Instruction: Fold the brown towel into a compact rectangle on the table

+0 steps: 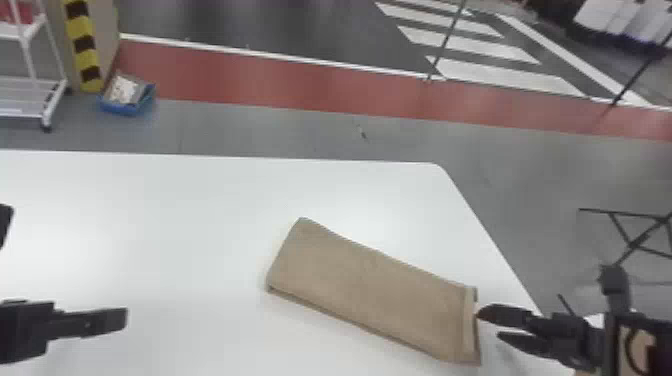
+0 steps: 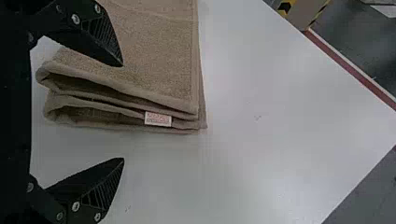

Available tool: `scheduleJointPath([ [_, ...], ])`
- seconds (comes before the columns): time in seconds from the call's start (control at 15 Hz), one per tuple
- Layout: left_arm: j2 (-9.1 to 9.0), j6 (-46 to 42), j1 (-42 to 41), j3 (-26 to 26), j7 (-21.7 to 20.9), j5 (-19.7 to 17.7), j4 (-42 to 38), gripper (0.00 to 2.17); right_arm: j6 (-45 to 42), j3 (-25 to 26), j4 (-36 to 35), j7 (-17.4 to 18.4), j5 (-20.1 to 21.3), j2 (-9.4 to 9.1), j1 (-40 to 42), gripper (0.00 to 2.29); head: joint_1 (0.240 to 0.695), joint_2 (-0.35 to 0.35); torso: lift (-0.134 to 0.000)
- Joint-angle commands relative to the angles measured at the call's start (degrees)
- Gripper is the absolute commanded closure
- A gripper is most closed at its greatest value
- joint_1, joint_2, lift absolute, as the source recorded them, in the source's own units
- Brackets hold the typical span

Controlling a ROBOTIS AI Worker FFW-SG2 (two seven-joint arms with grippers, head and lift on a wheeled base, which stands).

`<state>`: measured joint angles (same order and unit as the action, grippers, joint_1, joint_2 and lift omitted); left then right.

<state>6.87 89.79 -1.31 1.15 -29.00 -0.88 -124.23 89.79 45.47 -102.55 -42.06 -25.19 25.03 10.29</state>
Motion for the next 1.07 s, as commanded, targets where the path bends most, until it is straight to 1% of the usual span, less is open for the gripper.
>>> scheduleJointPath([
  [0.0, 0.24, 0.2, 0.1, 0.4, 0.0, 0.0, 0.2, 0.08, 0.3, -2.5, 1.4, 0.2, 1.9, -0.16, -1.2, 0.11, 0.695, -0.350, -0.124],
  [0.2, 0.42, 0.2, 0.2, 0.8, 0.0, 0.1, 0.3, 0.08, 0.3, -3.6, 2.0, 0.4, 2.0, -0.16, -2.6, 0.31, 0.695, -0.350, -0.124],
  [0.33, 0.42, 0.2, 0.4, 0.8, 0.0, 0.0, 0.7, 0.08, 0.3, -4.2, 1.9, 0.2, 2.1, -0.16, -3.3, 0.36, 0.695, -0.350, -0.124],
  [0.4, 0.42, 0.2, 0.5, 0.8, 0.0, 0.1, 1.0, 0.08, 0.3, -4.7, 1.9, 0.1, 2.1, 0.19, -3.5, 0.50, 0.695, -0.350, -0.124],
  [0.6, 0.42, 0.2, 0.6, 0.8, -0.1, 0.1, 1.7, 0.08, 0.3, -5.8, 2.0, -0.2, 2.8, 0.72, -4.0, 0.52, 0.695, -0.350, -0.124],
  [0.73, 0.51, 0.2, 0.7, 1.0, -0.1, 0.1, 2.0, 0.08, 0.3, -6.0, 2.1, -0.2, 2.9, 0.72, -4.5, 0.60, 0.695, -0.350, -0.124],
  [0.8, 0.51, 0.2, 0.7, 1.1, -0.2, 0.0, 2.1, 0.08, 0.3, -5.9, 2.1, -0.6, 2.8, 0.72, -4.7, 0.81, 0.695, -0.350, -0.124],
  [0.93, 0.51, 0.2, 0.9, 1.2, -0.3, 0.0, 2.3, 0.08, 0.3, -5.3, 2.0, -1.2, 2.3, 0.72, -4.8, 1.16, 0.695, -0.350, -0.124],
  [1.0, 0.51, 0.2, 1.0, 1.2, -0.3, 0.0, 2.3, 0.08, 0.3, -4.9, 2.0, -1.3, 2.1, 0.72, -4.8, 1.41, 0.695, -0.350, -0.124],
])
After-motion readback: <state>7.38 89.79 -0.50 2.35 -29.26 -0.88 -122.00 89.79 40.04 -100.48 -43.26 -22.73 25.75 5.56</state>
